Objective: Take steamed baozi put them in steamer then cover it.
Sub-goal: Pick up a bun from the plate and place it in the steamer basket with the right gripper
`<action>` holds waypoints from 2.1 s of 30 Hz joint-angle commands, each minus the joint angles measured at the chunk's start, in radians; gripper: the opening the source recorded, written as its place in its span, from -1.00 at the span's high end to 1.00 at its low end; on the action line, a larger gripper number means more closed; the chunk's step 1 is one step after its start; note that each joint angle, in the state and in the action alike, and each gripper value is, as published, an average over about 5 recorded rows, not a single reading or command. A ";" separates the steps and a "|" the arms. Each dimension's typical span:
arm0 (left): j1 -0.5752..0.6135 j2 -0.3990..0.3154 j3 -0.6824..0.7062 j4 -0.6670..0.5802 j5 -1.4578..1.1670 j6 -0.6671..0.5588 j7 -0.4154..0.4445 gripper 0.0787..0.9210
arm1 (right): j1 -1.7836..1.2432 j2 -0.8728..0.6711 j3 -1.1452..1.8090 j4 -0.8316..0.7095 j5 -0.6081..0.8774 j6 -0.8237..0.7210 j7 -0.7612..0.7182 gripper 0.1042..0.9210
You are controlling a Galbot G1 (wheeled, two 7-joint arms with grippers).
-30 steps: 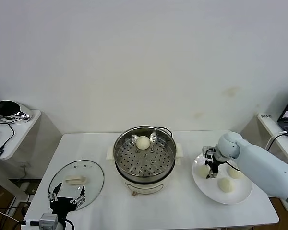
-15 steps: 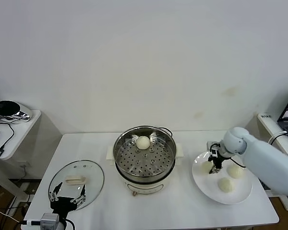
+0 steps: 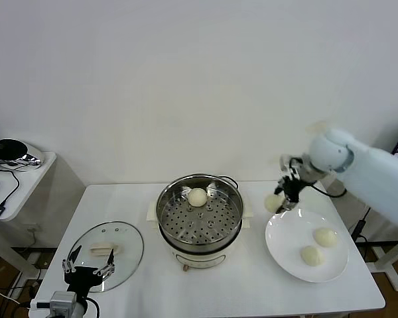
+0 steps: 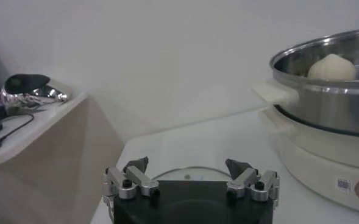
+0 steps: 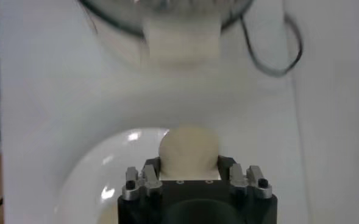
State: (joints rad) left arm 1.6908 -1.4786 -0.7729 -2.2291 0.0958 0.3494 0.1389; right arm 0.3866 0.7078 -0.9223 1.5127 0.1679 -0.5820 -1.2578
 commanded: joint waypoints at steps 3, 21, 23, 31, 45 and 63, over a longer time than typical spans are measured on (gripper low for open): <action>0.002 0.003 -0.009 -0.026 -0.002 0.002 0.001 -0.77 | 0.300 0.277 -0.243 -0.025 0.236 -0.097 -0.017 -0.16; 0.004 0.010 -0.008 -0.029 -0.027 0.008 0.000 -0.77 | 0.192 0.679 -0.359 -0.300 0.222 -0.110 0.016 -0.17; 0.004 0.009 -0.008 -0.028 -0.030 0.008 -0.001 -0.77 | 0.170 0.707 -0.353 -0.331 0.206 -0.109 0.025 -0.17; 0.000 0.003 -0.010 -0.025 -0.036 0.009 -0.002 -0.77 | 0.087 0.783 -0.316 -0.425 0.162 -0.102 0.048 -0.17; -0.015 -0.004 -0.004 -0.010 -0.038 0.012 -0.002 -0.77 | -0.001 0.810 -0.278 -0.503 0.085 -0.079 0.070 -0.18; -0.028 -0.004 0.004 0.016 -0.032 0.013 0.000 -0.77 | 0.084 0.519 -0.179 -0.211 0.106 -0.086 0.065 -0.75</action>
State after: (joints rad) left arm 1.6664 -1.4863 -0.7684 -2.2172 0.0636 0.3612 0.1371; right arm 0.4255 1.4131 -1.1436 1.1141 0.2746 -0.6674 -1.1827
